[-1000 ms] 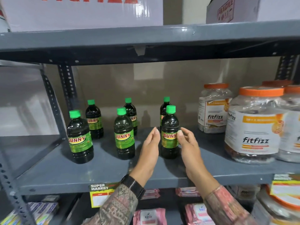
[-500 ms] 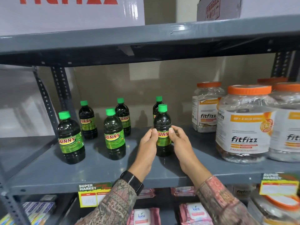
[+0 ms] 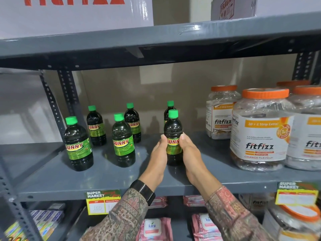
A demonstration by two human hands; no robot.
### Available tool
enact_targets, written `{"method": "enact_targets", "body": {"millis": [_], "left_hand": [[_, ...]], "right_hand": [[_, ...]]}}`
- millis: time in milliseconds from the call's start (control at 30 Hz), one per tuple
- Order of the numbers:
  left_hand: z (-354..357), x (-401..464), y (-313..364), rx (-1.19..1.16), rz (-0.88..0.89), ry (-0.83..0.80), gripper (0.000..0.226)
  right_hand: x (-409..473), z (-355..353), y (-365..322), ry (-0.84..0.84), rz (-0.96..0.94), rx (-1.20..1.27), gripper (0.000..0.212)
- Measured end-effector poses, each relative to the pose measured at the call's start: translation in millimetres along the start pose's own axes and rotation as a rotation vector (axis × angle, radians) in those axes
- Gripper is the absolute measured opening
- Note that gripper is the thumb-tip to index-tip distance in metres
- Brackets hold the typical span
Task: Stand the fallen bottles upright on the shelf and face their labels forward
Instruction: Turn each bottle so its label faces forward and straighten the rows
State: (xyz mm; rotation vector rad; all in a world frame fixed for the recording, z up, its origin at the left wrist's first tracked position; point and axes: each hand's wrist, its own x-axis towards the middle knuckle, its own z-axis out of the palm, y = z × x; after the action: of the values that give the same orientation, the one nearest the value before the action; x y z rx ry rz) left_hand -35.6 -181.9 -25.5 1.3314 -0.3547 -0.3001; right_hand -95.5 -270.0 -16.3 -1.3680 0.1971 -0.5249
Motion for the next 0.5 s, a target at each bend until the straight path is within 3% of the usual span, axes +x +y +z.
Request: {"method": "enact_targets", "body": {"millis": [100,267,500], "left_hand": [[-6,-2,-1,0.046,0.042,-0.061,0.039],[-12,0,-7,0.114,0.089,-0.114,0.049],[-11,6,-9,0.169,0.090,-0.138,0.050]], "right_hand": [[-2,-9,-1,-0.039,-0.024,-0.066,0.030],[-3,-21,4,-0.086,-0.038,-0.176,0.058],[2,-19,1,-0.057,-0.046,-0.186,0.059]]}}
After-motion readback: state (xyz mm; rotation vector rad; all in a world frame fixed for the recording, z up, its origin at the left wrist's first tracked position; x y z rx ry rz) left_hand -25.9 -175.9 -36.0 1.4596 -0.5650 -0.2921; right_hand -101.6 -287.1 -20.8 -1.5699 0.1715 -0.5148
